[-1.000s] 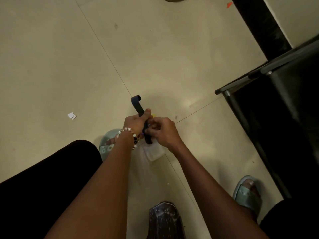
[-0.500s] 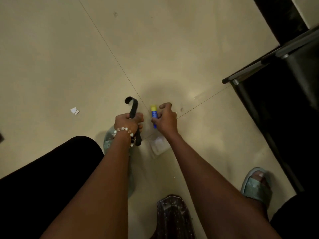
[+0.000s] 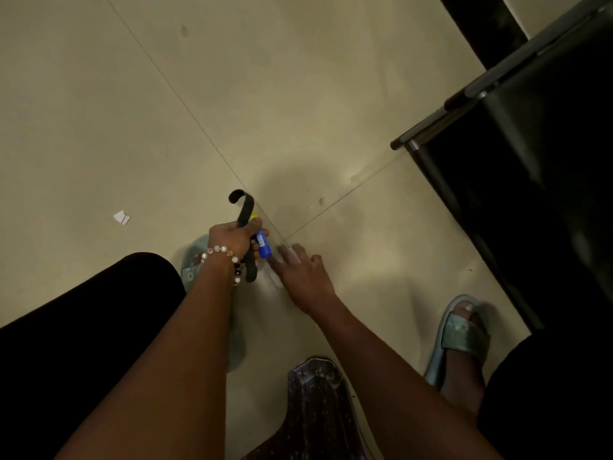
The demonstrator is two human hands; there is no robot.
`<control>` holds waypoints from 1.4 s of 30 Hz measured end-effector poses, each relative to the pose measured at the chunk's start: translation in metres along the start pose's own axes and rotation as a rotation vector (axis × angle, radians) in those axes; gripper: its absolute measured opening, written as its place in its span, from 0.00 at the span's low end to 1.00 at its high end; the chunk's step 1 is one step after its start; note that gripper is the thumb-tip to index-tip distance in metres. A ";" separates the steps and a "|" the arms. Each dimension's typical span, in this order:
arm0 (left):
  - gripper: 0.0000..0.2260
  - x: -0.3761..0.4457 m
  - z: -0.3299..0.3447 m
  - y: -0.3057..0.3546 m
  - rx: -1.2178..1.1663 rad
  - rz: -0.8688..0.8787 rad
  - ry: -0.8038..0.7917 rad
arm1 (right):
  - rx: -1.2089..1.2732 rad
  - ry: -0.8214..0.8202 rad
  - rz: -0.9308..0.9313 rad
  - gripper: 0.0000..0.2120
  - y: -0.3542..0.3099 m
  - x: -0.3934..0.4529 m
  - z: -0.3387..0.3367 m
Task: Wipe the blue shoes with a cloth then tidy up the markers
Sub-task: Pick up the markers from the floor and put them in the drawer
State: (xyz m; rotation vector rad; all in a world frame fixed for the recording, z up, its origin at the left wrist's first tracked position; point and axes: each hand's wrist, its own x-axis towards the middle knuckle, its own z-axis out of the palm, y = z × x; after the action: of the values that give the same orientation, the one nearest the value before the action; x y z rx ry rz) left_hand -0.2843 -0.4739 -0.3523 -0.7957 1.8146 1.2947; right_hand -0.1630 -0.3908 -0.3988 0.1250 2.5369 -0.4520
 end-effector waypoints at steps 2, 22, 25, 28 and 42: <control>0.09 -0.004 0.000 0.003 0.014 -0.008 -0.007 | -0.158 -0.015 -0.024 0.26 0.003 -0.003 0.007; 0.11 -0.290 0.071 0.035 -0.150 0.043 -0.349 | 1.315 0.566 0.638 0.23 0.069 -0.270 -0.224; 0.11 -0.361 0.091 0.038 -0.129 0.106 -0.436 | 1.380 0.620 0.649 0.21 0.072 -0.342 -0.256; 0.11 -0.433 0.120 0.029 -0.128 0.182 -0.535 | 1.445 0.797 0.622 0.15 0.077 -0.421 -0.273; 0.05 -0.676 0.245 -0.173 0.043 -0.050 -1.040 | 1.874 1.320 0.955 0.09 0.083 -0.742 -0.107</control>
State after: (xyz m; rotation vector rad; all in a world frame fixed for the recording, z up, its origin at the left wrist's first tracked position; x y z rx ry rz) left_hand 0.2650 -0.2507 0.0906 -0.0620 0.9602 1.2710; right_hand 0.4227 -0.2721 0.0615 2.6612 1.2759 -2.5088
